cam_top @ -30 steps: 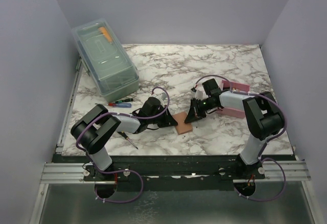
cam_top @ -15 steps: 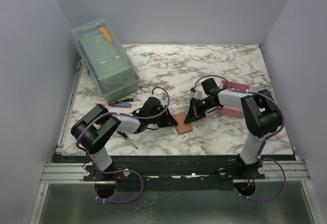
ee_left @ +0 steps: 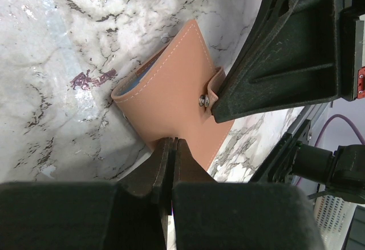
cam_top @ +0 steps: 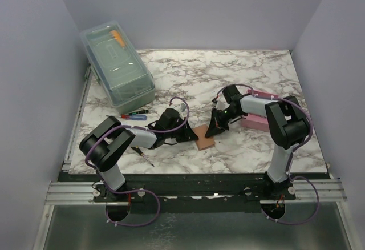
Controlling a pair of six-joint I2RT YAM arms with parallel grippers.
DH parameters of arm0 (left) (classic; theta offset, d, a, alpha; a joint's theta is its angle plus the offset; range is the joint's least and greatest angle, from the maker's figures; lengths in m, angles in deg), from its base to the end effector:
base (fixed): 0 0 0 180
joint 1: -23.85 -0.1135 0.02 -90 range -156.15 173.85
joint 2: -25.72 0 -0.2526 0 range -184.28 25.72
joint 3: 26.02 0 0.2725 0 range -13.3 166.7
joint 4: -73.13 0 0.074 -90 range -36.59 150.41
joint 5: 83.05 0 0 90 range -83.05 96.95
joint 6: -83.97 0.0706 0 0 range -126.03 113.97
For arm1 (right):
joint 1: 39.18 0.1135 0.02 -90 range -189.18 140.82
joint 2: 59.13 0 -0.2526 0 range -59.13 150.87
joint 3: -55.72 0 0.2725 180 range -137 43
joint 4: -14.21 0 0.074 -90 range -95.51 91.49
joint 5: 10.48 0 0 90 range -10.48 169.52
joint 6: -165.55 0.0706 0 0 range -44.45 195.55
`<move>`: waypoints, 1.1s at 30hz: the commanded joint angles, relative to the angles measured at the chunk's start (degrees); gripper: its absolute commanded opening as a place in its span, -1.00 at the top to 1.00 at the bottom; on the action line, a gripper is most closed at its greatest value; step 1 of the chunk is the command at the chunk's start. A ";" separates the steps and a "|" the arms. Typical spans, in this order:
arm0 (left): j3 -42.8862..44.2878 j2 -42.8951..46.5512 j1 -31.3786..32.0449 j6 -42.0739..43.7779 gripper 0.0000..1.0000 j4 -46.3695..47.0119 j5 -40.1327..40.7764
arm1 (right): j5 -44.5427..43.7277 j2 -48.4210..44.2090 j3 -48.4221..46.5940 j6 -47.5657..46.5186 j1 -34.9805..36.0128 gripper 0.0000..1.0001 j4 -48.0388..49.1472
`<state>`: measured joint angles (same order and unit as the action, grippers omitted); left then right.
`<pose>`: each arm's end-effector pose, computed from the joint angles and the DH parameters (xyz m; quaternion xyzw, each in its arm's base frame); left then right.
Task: Put the credit cards into the card holder
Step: Close the card holder at the center of the board.
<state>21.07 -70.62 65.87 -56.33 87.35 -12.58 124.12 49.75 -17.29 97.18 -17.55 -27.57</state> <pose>0.2374 -0.2457 0.0774 0.0150 0.8776 -0.4323 0.2065 0.3063 0.1748 0.0714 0.0408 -0.9198 -0.3874 0.0465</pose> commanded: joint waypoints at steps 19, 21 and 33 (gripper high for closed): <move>1.66 -3.92 1.48 0.91 1.00 -2.24 -2.18 | -25.21 10.61 -9.49 6.58 5.20 0.99 -8.82; 1.66 -3.76 1.53 1.06 1.00 -2.24 -2.18 | -26.41 11.14 -9.18 8.26 6.05 0.99 -7.97; 0.46 -2.08 1.55 0.91 1.00 -1.98 -1.96 | -24.55 14.40 -9.10 9.70 5.62 1.00 -0.57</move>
<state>22.32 -71.91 65.98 -56.31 87.57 -13.81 113.83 56.75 -28.48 109.98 -11.67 -42.98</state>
